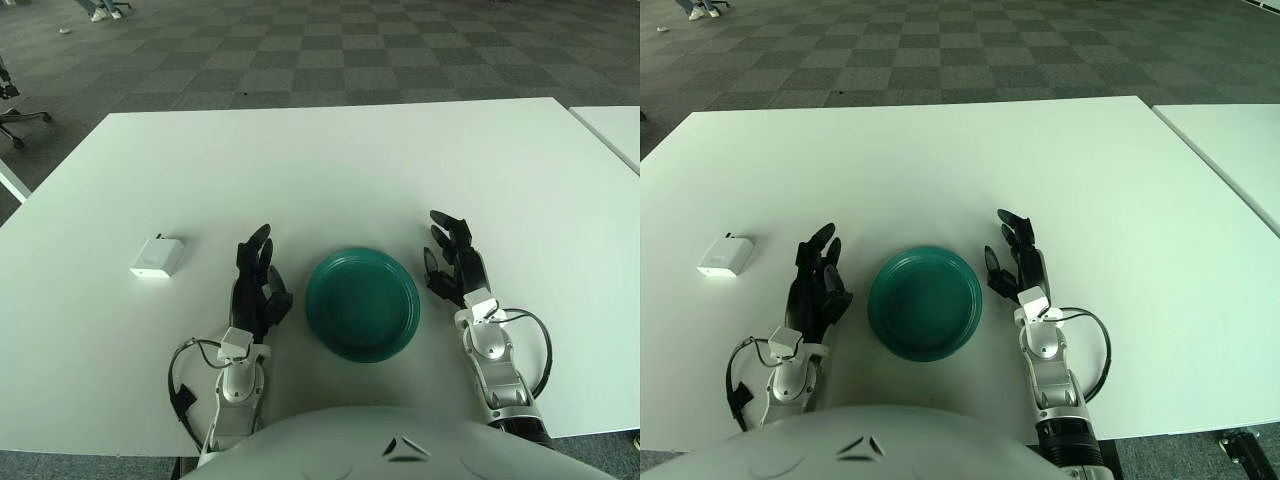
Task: Put the charger into the plate.
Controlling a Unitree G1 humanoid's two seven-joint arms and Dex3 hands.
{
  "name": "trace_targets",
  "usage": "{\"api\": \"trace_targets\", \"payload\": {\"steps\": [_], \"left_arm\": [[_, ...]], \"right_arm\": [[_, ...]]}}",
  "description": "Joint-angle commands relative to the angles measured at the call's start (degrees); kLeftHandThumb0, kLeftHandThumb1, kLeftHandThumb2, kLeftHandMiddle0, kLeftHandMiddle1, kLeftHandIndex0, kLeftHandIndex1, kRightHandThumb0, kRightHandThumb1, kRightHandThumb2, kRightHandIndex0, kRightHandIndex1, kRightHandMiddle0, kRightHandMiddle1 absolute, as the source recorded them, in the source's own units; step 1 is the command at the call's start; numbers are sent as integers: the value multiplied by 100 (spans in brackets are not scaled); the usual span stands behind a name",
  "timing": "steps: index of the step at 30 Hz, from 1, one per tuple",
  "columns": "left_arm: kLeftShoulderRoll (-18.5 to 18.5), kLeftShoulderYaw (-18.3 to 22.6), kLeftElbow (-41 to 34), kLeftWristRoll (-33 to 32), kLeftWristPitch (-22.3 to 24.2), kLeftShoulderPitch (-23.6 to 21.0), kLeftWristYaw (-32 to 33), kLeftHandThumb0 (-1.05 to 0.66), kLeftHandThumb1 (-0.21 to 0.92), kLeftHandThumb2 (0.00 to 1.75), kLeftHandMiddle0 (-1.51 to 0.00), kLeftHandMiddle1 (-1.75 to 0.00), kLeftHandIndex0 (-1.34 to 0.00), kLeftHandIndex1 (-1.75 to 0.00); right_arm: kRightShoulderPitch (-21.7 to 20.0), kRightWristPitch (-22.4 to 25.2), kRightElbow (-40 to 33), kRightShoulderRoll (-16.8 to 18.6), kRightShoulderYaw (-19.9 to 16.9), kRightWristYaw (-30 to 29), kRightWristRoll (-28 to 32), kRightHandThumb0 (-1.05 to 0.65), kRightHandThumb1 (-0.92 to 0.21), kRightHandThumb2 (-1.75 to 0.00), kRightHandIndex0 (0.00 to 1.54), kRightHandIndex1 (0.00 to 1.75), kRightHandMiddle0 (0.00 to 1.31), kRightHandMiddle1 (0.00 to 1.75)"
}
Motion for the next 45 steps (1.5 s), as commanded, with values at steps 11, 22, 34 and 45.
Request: {"api": "trace_targets", "payload": {"steps": [11,22,34,45], "left_arm": [[159,249,-675,686,622,-263,397,-72,92,93,-41,-4,-2,-96],[1594,1440,-1504,3619,1293,-905,1753,-77,92,83,-44,-5,0,-98],[2166,1544,-789,4707,1957,-1080,2995,-103,92,72,-46,-7,-5,-109],[2692,1818,-986,4725,3038,-1352,2140,-105,92,70,-39,-3,-8,-113]], "right_arm": [[122,8,670,-150,-105,139,168,-77,-92,-65,32,0,0,66],[144,-122,700,-184,-173,182,233,-70,-92,-65,29,0,0,65],[116,-101,669,-255,-272,239,227,-72,-92,-65,30,1,0,66],[69,-159,671,-323,-351,394,376,-73,-92,-63,32,2,0,69]]}}
